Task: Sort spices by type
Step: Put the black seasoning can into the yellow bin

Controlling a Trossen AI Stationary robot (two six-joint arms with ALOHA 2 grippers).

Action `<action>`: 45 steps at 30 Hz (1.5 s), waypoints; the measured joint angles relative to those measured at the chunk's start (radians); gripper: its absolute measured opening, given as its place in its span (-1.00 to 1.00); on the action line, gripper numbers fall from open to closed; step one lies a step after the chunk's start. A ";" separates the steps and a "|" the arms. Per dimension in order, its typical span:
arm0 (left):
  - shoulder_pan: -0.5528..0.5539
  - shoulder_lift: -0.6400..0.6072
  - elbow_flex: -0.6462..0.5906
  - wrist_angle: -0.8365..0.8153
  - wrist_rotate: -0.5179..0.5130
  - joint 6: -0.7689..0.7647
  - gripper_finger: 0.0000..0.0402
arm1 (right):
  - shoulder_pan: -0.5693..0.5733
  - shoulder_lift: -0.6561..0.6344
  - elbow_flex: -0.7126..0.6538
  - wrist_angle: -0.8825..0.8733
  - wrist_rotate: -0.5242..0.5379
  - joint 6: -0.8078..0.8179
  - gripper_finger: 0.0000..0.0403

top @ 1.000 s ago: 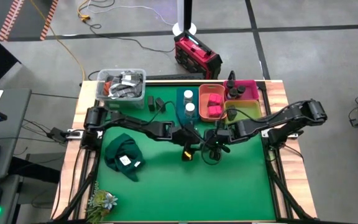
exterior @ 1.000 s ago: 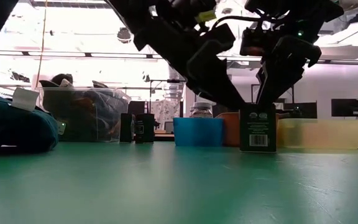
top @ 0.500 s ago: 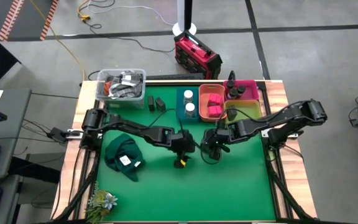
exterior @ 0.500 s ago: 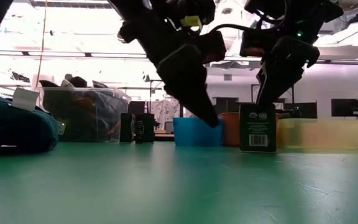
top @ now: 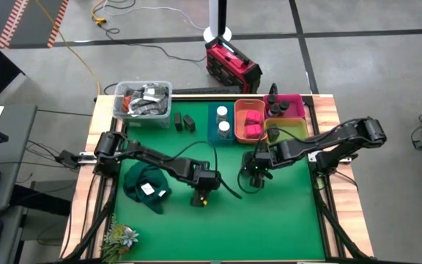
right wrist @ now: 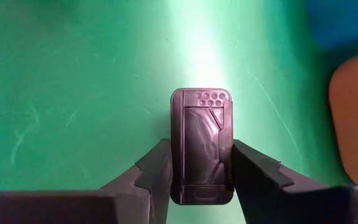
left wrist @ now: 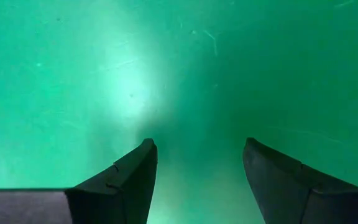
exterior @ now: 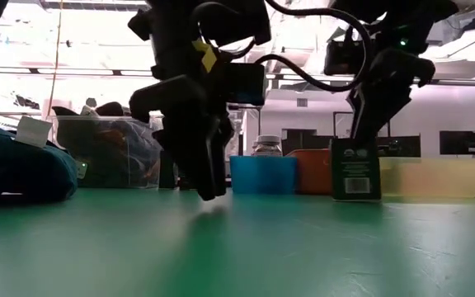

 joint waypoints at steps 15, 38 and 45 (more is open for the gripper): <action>-0.060 -0.003 -0.087 0.460 -0.095 0.061 0.13 | 0.000 -0.050 0.083 -0.249 0.002 0.000 -0.15; -0.069 -0.001 -0.192 0.774 -0.165 0.102 0.13 | -0.297 -0.318 0.120 -0.781 0.130 0.244 -0.15; -0.068 -0.001 -0.192 0.774 -0.165 0.095 0.13 | -0.433 -0.345 0.120 -0.749 0.190 0.198 -0.15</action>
